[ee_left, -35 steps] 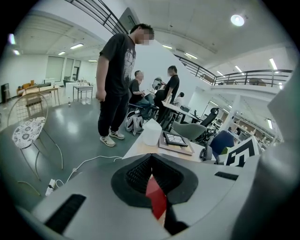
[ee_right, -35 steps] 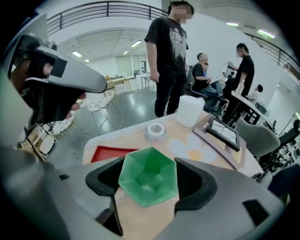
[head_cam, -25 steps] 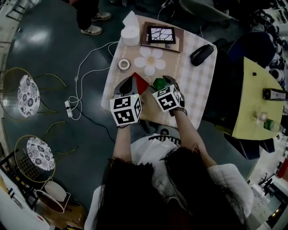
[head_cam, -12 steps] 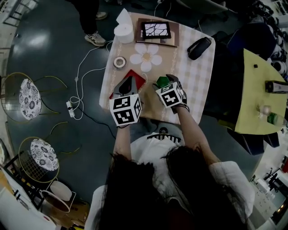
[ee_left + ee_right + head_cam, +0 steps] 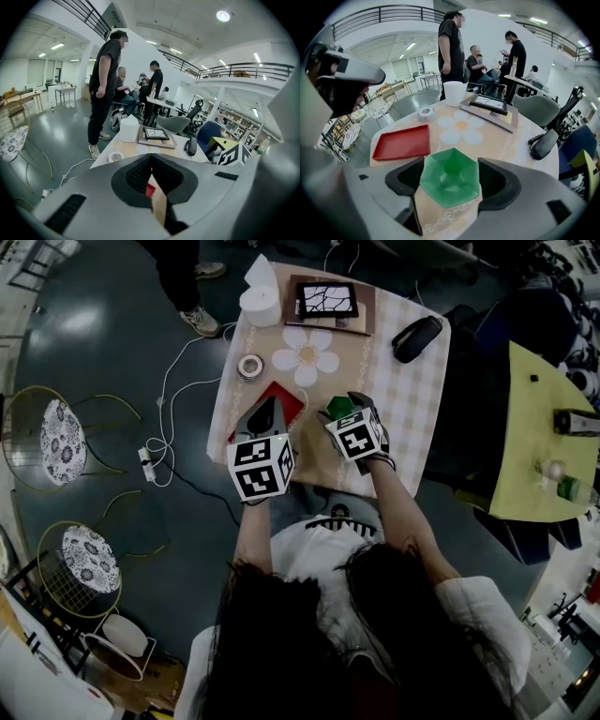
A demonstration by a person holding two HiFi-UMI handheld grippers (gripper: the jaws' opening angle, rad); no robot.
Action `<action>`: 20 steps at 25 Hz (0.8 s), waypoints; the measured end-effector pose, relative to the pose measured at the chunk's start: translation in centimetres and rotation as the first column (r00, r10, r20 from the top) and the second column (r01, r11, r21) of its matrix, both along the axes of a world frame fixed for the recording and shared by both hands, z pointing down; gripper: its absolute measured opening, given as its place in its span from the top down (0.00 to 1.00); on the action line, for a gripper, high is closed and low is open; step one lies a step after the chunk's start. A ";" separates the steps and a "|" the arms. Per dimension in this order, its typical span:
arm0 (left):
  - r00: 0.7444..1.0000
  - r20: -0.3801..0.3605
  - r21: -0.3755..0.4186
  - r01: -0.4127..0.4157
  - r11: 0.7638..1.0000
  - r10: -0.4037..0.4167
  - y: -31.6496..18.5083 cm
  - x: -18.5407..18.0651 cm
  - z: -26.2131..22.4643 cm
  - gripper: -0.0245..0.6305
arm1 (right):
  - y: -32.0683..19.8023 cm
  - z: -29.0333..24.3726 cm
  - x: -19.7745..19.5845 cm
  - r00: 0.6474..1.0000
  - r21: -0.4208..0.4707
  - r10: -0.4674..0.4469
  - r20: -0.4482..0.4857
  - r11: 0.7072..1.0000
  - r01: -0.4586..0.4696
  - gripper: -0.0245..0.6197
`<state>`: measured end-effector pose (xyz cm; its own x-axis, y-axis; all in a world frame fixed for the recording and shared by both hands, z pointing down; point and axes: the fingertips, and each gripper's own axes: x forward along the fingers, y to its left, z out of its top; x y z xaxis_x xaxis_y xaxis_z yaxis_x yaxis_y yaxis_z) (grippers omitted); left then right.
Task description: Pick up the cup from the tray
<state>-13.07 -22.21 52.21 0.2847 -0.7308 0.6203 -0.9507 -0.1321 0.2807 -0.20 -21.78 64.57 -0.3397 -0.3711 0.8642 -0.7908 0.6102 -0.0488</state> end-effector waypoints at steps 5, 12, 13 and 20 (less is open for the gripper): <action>1.000 -0.005 0.011 -0.005 1.000 0.005 -0.2 0.3 -0.4 0.95 | 0.2 -0.9 -0.3 0.999 0.015 0.013 0.047 1.000 -0.013 0.39; 0.999 -0.012 0.045 -0.033 0.998 0.034 -0.8 2.0 -1.6 0.95 | -1.8 -6.4 1.4 0.985 0.148 0.089 0.148 0.983 -0.111 0.39; 0.999 -0.012 0.051 -0.037 0.998 0.037 -0.9 2.2 -1.9 0.95 | -2.1 -7.4 1.6 0.979 0.162 0.104 0.178 0.978 -0.134 0.39; 0.998 -0.006 0.095 -0.059 0.994 0.060 -1.4 3.7 -3.7 0.95 | -3.0 -12.6 3.0 0.956 0.234 0.133 0.261 0.952 -0.196 0.40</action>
